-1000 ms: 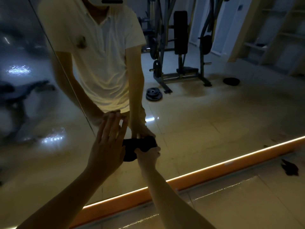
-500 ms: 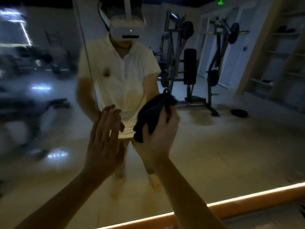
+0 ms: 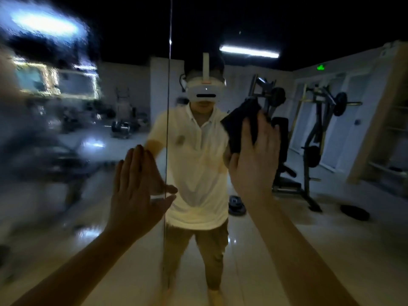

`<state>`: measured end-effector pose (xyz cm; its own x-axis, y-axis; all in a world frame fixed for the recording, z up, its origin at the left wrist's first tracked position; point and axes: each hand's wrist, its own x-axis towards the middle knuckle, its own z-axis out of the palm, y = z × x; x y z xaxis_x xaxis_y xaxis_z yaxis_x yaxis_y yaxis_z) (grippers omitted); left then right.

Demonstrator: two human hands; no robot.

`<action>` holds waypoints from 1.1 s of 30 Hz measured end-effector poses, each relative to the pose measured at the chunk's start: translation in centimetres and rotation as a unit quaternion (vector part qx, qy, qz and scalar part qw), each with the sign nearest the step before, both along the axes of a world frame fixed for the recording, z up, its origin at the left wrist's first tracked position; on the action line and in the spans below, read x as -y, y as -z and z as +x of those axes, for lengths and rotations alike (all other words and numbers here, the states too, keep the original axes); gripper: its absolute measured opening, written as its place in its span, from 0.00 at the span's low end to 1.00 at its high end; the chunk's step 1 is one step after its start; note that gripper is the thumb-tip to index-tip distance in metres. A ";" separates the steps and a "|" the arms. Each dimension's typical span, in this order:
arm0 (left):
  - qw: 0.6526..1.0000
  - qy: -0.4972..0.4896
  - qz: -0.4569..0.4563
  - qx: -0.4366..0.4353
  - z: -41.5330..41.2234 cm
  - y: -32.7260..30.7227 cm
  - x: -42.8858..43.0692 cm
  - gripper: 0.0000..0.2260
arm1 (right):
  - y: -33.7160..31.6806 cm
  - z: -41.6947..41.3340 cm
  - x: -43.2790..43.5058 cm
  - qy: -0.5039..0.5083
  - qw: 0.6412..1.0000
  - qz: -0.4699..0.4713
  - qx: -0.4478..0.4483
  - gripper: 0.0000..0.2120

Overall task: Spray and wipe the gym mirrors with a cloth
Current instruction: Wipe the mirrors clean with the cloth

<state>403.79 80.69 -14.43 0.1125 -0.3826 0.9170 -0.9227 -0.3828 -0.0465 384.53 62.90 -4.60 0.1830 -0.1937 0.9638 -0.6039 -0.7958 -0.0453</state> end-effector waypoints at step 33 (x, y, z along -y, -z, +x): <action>0.998 -0.006 -0.038 0.048 2.8 -7.3 -1.6 0.35 | -5.3 7.1 -2.4 -0.069 0.883 -0.330 -0.326 0.27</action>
<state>406.64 82.29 -7.10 0.0274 -0.3114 0.9499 -0.9110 -0.3990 -0.1045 391.60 65.28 0.75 0.7187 0.4392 0.5390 -0.2253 -0.5863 0.7781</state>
